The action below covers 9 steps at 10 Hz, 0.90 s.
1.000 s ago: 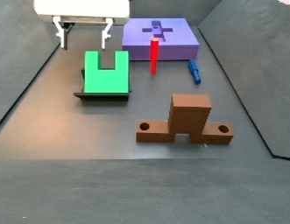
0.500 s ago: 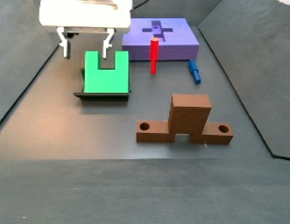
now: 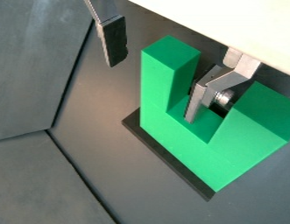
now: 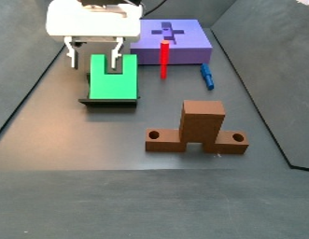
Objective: Pick up the green object. Move up. Place the green object on the fixture. Regrasp the green object. Move to above the board. Insert the green object.
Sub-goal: Regrasp the green object.
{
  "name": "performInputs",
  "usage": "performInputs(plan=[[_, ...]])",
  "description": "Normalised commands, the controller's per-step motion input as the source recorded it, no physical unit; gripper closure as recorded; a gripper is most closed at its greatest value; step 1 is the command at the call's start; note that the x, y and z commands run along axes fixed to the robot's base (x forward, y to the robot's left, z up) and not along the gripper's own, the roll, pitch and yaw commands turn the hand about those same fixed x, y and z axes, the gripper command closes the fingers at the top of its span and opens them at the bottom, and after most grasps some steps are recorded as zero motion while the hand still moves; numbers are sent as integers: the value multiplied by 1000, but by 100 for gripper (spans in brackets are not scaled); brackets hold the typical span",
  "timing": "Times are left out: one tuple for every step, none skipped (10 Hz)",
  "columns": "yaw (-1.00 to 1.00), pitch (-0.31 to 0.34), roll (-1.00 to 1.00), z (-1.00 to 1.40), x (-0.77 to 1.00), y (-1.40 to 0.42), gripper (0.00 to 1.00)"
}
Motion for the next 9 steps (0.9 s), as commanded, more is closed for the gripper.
performInputs(plan=[[103,0,66,-109,11,-40,0],[97,0,17,-80,26,-6,0],[74,0,6,-63,0,-9,0],[49,0,43,-114,-20,-11,0],[46,-31,26,-183,-66,0,0],[43,-6,51,-194,-46,0,0],[43,0,0,0,0,0,0],[0,0,17,0,0,0,0],[0,0,20,0,0,-3,0]])
